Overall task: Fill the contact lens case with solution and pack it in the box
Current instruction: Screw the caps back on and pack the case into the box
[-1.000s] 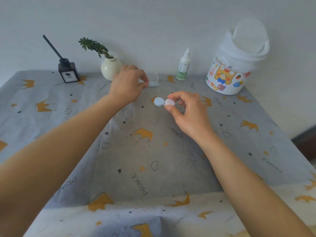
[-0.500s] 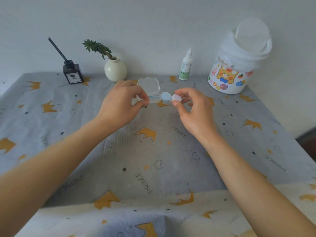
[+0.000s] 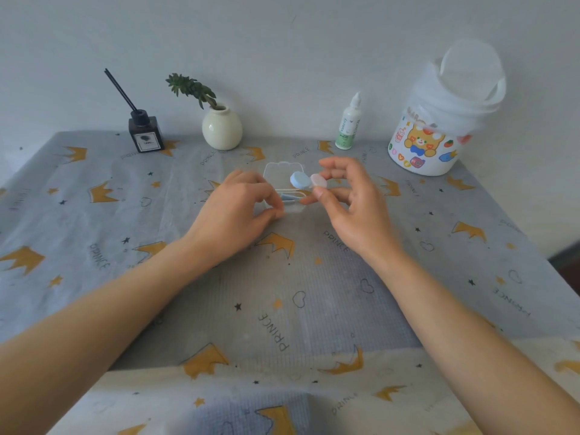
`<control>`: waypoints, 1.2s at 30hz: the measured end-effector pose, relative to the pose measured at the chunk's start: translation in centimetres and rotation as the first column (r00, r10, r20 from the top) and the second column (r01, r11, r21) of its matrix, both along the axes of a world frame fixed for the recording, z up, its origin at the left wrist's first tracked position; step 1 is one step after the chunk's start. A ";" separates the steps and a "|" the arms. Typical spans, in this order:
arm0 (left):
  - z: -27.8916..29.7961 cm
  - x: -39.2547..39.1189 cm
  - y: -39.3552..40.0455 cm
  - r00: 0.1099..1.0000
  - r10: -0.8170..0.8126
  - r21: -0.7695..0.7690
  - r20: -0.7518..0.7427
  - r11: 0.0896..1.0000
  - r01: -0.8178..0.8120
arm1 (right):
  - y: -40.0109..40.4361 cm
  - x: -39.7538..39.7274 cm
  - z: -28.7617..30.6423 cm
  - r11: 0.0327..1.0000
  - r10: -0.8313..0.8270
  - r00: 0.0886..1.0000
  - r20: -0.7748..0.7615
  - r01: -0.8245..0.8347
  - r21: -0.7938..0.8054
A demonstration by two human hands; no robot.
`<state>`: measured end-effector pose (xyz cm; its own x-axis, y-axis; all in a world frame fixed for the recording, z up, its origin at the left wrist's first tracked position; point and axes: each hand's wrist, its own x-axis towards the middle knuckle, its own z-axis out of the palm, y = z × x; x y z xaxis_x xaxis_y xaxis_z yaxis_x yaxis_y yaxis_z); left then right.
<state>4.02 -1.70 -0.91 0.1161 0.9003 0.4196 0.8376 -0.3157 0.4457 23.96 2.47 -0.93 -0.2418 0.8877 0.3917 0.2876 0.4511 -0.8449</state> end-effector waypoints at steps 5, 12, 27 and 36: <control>0.3 -0.1 0.0 0.999 -0.009 -0.034 0.053 0.999 0.011 | 0.1 -0.1 -0.3 0.999 0.037 0.999 0.031 -0.037 0.012; 2.2 -0.8 1.7 1.000 -0.017 -0.010 -0.022 1.000 0.017 | 0.3 -0.4 -0.5 0.999 0.030 0.999 0.038 -0.031 0.028; 3.1 -0.2 3.2 0.895 -0.078 0.077 -0.439 0.989 0.124 | 0.3 -0.2 -0.4 1.000 0.010 1.000 0.024 -0.011 0.009; 3.0 -0.5 3.6 0.870 -0.105 0.093 -0.481 0.981 0.169 | 0.2 -0.3 -0.4 1.000 -0.001 1.000 0.020 0.001 0.001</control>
<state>3.53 1.88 2.13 0.4475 0.8030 0.3937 0.8816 -0.4699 -0.0438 23.68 2.69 -1.29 -0.2491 0.8877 0.3872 0.3052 0.4514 -0.8385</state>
